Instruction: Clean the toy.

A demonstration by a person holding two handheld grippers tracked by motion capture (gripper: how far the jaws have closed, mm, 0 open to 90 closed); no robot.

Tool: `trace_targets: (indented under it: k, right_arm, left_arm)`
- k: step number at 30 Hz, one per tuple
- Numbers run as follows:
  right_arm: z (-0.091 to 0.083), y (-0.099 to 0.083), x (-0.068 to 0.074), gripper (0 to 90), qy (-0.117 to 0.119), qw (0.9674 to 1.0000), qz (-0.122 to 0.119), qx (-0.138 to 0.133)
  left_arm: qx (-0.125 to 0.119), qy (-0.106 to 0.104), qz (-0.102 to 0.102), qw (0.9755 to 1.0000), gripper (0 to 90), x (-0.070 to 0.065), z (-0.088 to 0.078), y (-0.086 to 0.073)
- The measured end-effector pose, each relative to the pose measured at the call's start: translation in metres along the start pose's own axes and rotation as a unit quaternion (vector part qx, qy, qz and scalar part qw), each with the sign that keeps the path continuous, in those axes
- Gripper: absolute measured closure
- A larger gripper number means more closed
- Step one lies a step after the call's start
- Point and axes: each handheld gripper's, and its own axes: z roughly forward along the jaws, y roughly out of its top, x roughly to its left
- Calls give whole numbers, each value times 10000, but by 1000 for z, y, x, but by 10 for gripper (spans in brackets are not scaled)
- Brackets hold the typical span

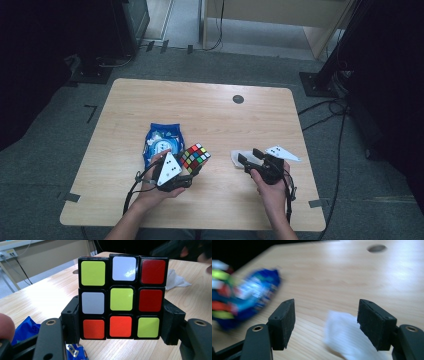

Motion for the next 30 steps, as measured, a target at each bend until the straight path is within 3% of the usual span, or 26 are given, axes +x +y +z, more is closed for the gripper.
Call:
trace_targets:
  k: [3,8,17,23,26,30]
  right_arm:
    - [12,-12,-9,339,-551,9975,-269,345]
    - [24,-22,-17,400,-1038,9917,-361,666]
    - [36,-34,-15,525,-1347,9826,-670,1087]
    - [35,-34,-16,807,-1085,9861,-616,1100]
    - [33,-33,-15,863,-993,9873,-556,1109]
    - [20,-23,-2,872,-617,9948,-503,635]
  left_arm:
    - [-4,-20,-25,10000,338,0,0,0]
    - [-42,-34,-66,10000,338,0,-3,1]
    - [-55,-57,-74,9999,338,0,-3,0]
    - [-50,-111,-86,9999,338,-2,-2,1]
    - [-26,-156,-86,9998,338,-4,0,0]
    - [33,-197,-93,9998,338,-6,2,-3]
